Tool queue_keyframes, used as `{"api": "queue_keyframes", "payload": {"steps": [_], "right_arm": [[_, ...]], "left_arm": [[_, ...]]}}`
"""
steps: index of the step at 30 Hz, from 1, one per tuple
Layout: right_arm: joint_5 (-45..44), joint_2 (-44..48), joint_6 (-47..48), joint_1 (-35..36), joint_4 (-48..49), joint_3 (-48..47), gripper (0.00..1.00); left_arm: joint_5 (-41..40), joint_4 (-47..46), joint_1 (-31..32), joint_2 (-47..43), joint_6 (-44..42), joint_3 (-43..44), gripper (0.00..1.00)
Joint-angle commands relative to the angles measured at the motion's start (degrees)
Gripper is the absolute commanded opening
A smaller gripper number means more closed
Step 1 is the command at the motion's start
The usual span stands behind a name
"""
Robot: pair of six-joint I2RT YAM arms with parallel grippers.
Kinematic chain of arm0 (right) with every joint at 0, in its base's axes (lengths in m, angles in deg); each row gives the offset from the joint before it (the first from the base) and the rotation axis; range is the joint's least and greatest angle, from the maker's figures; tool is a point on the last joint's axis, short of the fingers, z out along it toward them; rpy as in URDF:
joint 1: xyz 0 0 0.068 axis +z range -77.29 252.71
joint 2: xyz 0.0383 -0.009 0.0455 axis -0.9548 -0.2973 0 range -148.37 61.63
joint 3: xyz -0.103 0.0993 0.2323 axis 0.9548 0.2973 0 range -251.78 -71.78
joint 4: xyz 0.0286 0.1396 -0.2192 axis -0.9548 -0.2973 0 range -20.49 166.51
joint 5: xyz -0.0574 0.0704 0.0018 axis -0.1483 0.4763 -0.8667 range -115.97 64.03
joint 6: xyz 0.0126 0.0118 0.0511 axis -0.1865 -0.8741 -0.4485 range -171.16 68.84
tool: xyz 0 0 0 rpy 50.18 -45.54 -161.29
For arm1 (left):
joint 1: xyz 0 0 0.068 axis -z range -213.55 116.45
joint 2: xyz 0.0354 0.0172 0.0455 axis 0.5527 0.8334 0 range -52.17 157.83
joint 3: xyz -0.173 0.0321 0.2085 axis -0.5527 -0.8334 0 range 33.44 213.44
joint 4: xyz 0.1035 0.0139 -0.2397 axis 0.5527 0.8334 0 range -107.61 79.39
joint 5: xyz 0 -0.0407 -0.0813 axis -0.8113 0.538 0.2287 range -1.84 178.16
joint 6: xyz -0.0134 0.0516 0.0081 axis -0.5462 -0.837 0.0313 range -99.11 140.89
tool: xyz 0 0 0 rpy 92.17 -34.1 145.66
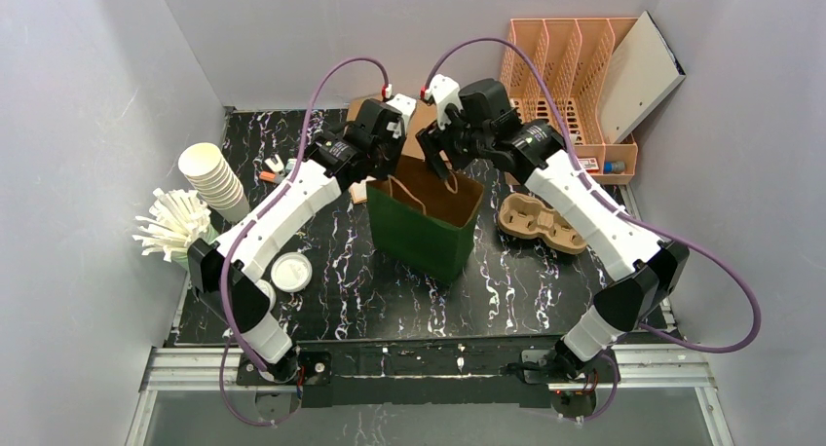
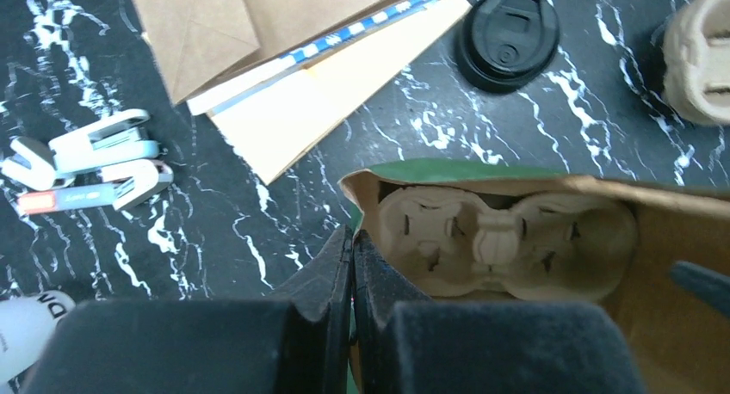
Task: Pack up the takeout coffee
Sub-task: Move the takeout bag to the center of the board.
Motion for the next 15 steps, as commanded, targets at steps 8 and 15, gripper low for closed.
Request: {"api": "queue_keyframes", "payload": {"steps": [8,15], "right_arm": [[-15.02,4.87,-7.90,-3.57,6.64,1.33,0.83],[-15.08,6.20,-14.65,-12.02,3.26,5.49,0.82]], "left_arm": [[-16.68,1.08,-1.70,-7.46,2.89,-3.51,0.00],[-22.27,2.63,-3.22,-7.83,0.92,-3.10,0.00]]}}
